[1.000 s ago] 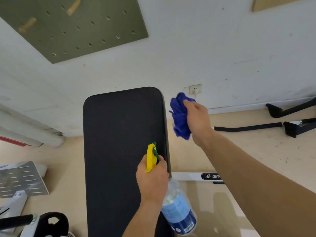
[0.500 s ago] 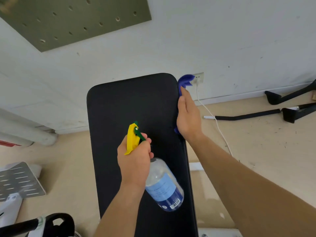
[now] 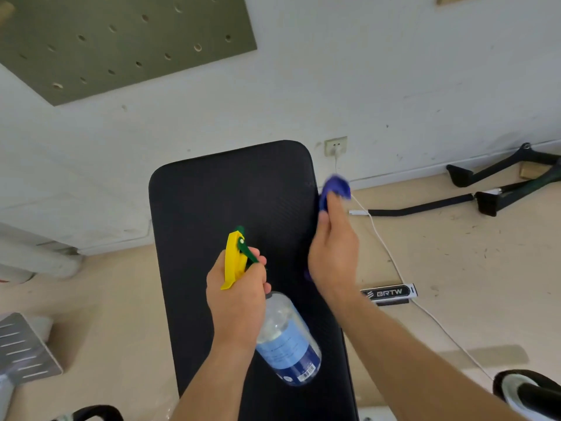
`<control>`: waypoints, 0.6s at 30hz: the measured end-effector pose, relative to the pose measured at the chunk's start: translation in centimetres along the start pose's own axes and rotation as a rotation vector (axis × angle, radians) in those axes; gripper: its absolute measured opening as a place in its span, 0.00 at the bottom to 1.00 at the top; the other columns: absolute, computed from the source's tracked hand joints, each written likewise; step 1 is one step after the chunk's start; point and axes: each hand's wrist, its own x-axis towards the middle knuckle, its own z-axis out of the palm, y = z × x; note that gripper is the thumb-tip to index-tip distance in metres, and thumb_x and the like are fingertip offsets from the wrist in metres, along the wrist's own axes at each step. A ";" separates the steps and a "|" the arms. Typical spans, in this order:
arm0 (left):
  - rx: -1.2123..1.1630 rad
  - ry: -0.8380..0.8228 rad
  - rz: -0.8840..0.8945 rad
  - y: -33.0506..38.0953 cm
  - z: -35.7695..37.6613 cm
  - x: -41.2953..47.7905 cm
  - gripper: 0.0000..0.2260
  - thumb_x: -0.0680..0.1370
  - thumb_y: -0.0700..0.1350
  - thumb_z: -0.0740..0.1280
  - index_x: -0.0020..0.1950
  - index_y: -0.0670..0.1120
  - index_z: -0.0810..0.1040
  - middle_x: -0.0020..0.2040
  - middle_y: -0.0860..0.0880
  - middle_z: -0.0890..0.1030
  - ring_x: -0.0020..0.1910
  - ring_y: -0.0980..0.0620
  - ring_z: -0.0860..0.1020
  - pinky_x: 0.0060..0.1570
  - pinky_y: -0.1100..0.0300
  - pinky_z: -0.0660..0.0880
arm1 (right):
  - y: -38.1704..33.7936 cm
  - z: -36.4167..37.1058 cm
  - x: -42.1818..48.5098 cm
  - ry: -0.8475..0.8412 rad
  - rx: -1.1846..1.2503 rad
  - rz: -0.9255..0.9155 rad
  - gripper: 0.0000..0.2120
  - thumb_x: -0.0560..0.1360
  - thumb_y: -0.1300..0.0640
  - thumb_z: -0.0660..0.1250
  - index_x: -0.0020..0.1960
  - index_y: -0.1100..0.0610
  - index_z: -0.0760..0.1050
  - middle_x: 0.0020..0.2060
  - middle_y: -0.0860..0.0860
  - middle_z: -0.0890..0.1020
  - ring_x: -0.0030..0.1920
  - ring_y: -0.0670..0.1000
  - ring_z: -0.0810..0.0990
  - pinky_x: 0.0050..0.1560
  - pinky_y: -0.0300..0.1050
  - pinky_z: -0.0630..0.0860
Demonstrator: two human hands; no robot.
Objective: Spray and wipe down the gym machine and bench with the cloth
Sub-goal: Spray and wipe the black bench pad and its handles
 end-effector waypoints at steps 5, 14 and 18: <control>-0.012 0.008 0.022 0.7 -1.1 0.4 0.12 0.75 0.29 0.65 0.49 0.43 0.82 0.43 0.46 0.84 0.31 0.60 0.79 0.30 0.70 0.76 | -1.3 2.0 4.0 -0.139 -0.386 -0.517 0.25 0.81 0.66 0.58 0.77 0.59 0.65 0.78 0.54 0.64 0.80 0.57 0.55 0.74 0.45 0.59; 0.035 0.009 0.034 -0.3 -2.0 0.4 0.11 0.75 0.30 0.66 0.48 0.45 0.82 0.40 0.46 0.84 0.30 0.61 0.80 0.30 0.69 0.76 | 8.4 -1.7 -7.4 -0.308 -0.529 -0.784 0.26 0.75 0.67 0.64 0.73 0.59 0.72 0.76 0.52 0.68 0.77 0.56 0.63 0.71 0.59 0.68; 0.034 -0.018 0.000 -1.3 -1.8 -0.3 0.11 0.75 0.30 0.66 0.47 0.45 0.82 0.41 0.45 0.84 0.29 0.59 0.78 0.31 0.68 0.76 | 9.1 -3.7 -9.1 -0.373 -0.513 -0.806 0.27 0.73 0.60 0.65 0.73 0.59 0.72 0.75 0.53 0.70 0.73 0.58 0.69 0.67 0.58 0.71</control>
